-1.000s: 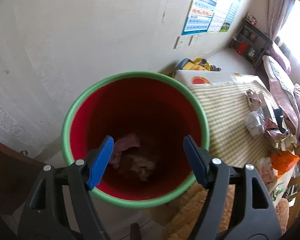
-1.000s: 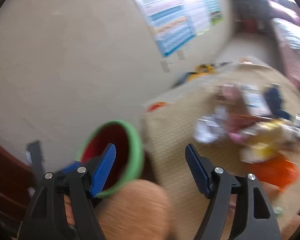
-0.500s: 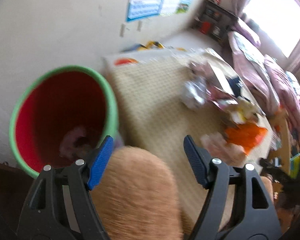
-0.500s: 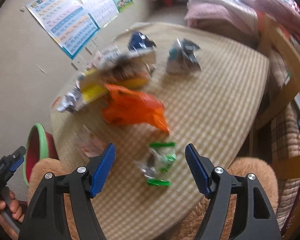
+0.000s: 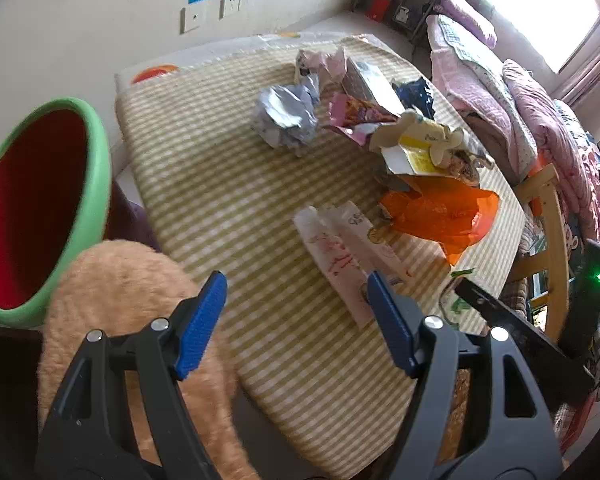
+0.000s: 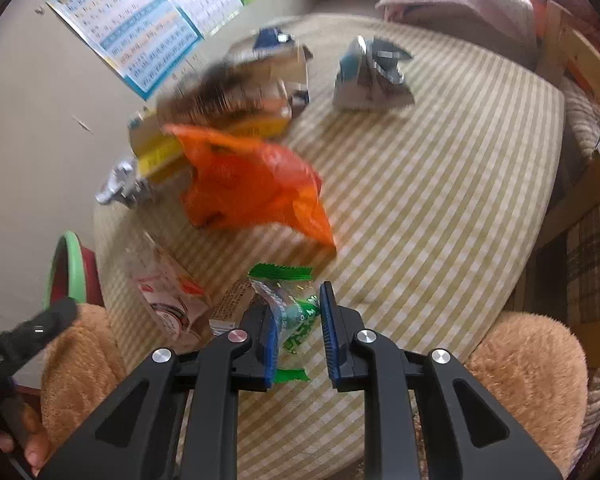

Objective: Collect trash
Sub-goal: 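Grasp the green-and-clear wrapper with right tool while left tool grasps white paper packet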

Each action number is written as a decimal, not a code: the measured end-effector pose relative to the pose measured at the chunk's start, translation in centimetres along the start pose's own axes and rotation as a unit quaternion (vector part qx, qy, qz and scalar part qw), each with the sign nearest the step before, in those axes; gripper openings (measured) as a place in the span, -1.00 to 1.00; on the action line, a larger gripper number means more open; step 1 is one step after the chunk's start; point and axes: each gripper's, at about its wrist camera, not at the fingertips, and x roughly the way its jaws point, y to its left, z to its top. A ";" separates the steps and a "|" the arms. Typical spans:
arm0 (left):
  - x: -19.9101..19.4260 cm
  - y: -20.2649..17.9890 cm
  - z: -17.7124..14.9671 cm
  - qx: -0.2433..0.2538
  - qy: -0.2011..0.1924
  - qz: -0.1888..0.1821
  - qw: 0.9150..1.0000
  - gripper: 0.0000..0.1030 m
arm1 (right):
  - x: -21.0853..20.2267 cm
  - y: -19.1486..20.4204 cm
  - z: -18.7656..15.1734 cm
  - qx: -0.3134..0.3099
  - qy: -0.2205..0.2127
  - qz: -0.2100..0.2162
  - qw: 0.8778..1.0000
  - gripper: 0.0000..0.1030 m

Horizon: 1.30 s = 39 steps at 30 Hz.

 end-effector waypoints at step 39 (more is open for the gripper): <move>2.7 -3.5 0.2 0.062 0.002 0.005 0.998 -0.53 | -2.0 -0.5 0.6 -0.003 -0.053 0.000 0.999 -0.63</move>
